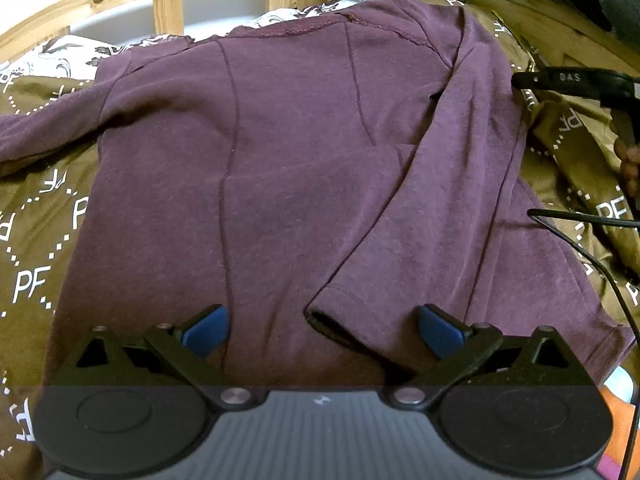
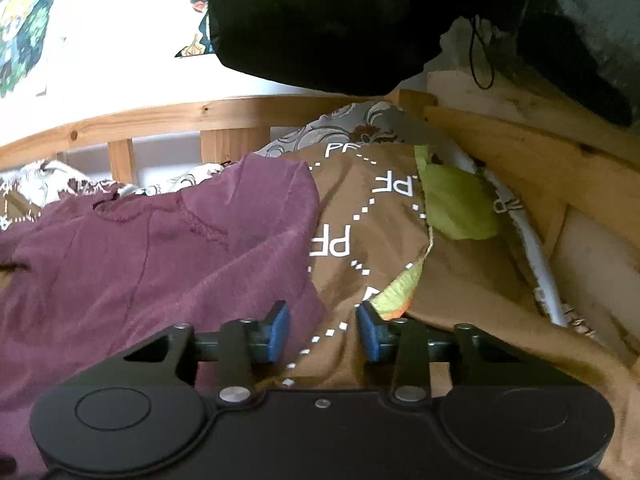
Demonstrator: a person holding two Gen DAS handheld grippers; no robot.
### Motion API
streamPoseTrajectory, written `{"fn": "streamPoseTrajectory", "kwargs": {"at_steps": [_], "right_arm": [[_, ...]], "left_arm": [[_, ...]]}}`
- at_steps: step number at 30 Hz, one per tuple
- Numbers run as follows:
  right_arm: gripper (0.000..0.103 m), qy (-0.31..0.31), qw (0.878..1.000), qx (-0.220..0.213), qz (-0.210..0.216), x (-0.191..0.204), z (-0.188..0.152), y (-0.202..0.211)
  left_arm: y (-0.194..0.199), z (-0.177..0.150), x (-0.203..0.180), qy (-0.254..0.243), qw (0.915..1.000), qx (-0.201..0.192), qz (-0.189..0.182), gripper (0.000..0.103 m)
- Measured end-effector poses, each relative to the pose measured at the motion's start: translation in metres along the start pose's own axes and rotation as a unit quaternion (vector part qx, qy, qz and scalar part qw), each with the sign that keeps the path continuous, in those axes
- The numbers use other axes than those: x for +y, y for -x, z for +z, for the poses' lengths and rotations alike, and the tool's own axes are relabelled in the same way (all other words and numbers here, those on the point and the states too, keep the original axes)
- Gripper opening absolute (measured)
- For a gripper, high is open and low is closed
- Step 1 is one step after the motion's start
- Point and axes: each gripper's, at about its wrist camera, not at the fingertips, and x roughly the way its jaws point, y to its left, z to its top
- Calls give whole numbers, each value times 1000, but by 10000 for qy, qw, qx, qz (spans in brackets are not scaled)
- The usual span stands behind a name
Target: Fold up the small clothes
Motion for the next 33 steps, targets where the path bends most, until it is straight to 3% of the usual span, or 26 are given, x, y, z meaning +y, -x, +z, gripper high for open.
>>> {"fn": "streamPoseTrajectory", "kwargs": {"at_steps": [2,6,9,12,15,17,18,19,22,26,29,30,31,33], "right_arm": [[33,22,9999,2,-142,3,4,-5],[33,164,9983,-483,-284,11,10,18],[33,-112,9999,-112,20,11,9,11],[21,-412,9981,459,4,12,3,-9],[15,-1219,9904,623,176,-5,1,-20],[6,-1788,9810,605,456,-16,-1,-21],[5,-2142,9730,549,667,-23,-4,-18],[5,-2688,9571,477,973,-32,-7,-15],[5,-4350,8828,52,1776,-58,-20,-8],[5,-5306,8228,-172,2030,-64,-32,-8],[5,-5976,7787,-189,1901,-72,-49,-8],[5,-6136,7683,-157,1814,-75,-56,-7],[5,-6169,7695,-97,1651,-77,-59,-5],[5,-5728,8109,121,1194,-75,-53,0]], "left_arm": [[0,0,0,0,10000,-2,-3,103],[0,-1,0,-10,10000,7,4,103],[0,-1,0,-22,10000,7,10,103],[0,-1,0,-13,10000,14,0,103],[0,-1,0,-20,10000,15,3,103],[0,-1,0,-20,10000,15,4,103],[0,-1,0,-22,10000,15,5,103],[0,-1,0,-24,10000,14,8,103],[0,-1,0,-18,10000,13,5,103],[0,-1,0,-17,10000,15,5,103],[0,-1,0,-20,10000,18,7,103],[0,-1,0,-22,10000,20,10,103],[1,-1,0,-28,10000,23,16,103],[0,-1,0,-39,10000,25,24,103]]}}
